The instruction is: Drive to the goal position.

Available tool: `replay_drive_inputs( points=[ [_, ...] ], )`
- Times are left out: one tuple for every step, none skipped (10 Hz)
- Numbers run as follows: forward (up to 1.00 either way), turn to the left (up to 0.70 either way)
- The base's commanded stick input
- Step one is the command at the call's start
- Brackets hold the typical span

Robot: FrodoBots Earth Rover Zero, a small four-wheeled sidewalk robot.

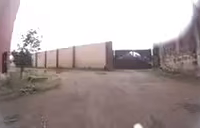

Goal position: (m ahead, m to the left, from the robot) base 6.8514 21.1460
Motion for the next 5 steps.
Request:
replay_drive_inputs(
  points=[
    [0.70, 0.00],
    [0.70, 0.00],
    [0.70, 0.00],
    [0.70, 0.00],
    [0.70, 0.00]
  ],
)
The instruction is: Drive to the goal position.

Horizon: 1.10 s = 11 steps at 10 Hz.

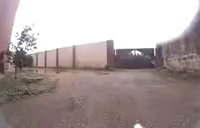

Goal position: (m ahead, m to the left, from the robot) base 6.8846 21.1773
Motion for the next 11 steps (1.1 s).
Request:
replay_drive_inputs(
  points=[
    [0.70, 0.00],
    [0.70, 0.00],
    [0.70, 0.00],
    [0.70, 0.00],
    [0.70, 0.00],
    [0.70, 0.00],
    [0.70, 0.00],
    [0.70, 0.00],
    [0.70, 0.00],
    [0.70, 0.00],
    [0.70, 0.00]
  ],
)
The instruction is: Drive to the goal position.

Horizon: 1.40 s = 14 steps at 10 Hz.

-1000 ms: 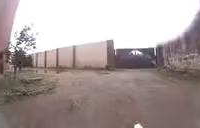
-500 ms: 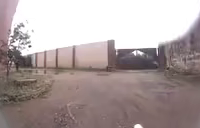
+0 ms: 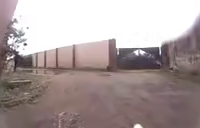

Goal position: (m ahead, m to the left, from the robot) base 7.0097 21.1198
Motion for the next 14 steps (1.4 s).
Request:
replay_drive_inputs(
  points=[
    [0.70, 0.00],
    [0.70, 0.00],
    [0.70, 0.00],
    [0.70, 0.00],
    [0.70, 0.00],
    [0.70, 0.00],
    [0.70, 0.00],
    [0.70, 0.00],
    [0.70, 0.00],
    [0.70, 0.00],
    [0.70, 0.00],
    [0.70, 0.00],
    [0.00, 0.00],
    [0.00, 0.00]
  ],
)
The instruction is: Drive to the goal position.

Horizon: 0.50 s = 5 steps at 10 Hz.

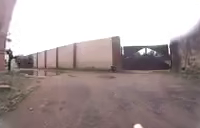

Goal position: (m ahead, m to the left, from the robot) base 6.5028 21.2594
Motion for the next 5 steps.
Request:
replay_drive_inputs(
  points=[
    [0.00, 0.00],
    [0.00, 0.00],
    [0.00, 0.00],
    [0.00, 0.00],
    [0.00, 0.00]
  ],
)
